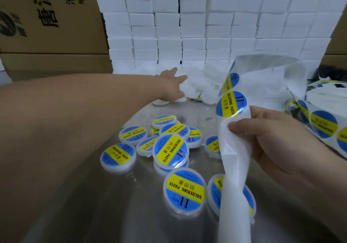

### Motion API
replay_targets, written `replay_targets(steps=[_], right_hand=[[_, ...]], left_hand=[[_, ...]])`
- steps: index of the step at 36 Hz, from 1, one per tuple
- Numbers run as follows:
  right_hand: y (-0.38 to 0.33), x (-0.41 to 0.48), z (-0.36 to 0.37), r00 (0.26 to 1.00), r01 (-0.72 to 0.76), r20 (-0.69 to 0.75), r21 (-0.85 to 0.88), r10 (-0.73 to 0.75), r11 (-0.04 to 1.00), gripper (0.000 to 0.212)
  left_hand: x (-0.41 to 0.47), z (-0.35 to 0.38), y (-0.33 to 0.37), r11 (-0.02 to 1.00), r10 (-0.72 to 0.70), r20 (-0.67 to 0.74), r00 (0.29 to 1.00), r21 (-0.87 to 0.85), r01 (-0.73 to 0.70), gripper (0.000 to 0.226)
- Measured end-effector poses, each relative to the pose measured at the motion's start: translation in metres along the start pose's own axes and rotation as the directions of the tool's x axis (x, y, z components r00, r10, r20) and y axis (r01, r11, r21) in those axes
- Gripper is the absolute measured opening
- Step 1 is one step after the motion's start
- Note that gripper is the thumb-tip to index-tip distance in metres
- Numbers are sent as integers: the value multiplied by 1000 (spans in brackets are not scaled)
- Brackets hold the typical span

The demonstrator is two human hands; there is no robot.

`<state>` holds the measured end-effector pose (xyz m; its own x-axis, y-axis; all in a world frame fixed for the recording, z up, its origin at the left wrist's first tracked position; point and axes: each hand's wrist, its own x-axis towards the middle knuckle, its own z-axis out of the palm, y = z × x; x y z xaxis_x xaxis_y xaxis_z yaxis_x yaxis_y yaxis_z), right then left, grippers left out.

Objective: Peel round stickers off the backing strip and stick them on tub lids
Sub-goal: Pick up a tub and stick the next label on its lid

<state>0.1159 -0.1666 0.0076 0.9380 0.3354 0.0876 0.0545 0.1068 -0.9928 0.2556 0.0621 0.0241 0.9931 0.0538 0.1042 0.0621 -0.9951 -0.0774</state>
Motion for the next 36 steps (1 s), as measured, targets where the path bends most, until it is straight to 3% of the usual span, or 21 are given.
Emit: replay_targets(steps=[5, 10, 15, 19, 28, 31, 34, 36], right_hand=[[0, 0, -1, 1000, 13, -5, -37, -14, 999, 21], [0, 1, -2, 1000, 18, -19, -60, -19, 998, 21], [0, -1, 0, 1000, 22, -4, -46, -22, 999, 21], [-1, -1, 1, 1000, 27, -3, -50, -27, 998, 20], [1, 0, 0, 999, 36, 17, -59, -35, 998, 22], [2, 1, 0, 999, 36, 13, -49, -35, 998, 22], [2, 1, 0, 999, 27, 26, -46, -26, 999, 22], [2, 0, 1, 999, 20, 50, -44, -18, 999, 23]], left_hand=[[33, 2, 24, 992, -48, -75, 996, -120, 39, 75], [39, 14, 25, 997, -75, 31, 997, -32, 76, 63], [40, 14, 14, 987, -50, -161, 986, -159, 25, 53], [33, 13, 14, 967, -105, -145, 984, -244, 67, 39], [11, -1, 24, 942, -83, -218, 972, -336, 5, 17], [-5, -13, 23, 838, -188, -287, 939, -546, 1, 17], [-28, -34, 25, 569, -344, -239, 908, -822, -1, 22], [-54, -48, 31, 492, -334, -211, 919, -870, -21, 28]])
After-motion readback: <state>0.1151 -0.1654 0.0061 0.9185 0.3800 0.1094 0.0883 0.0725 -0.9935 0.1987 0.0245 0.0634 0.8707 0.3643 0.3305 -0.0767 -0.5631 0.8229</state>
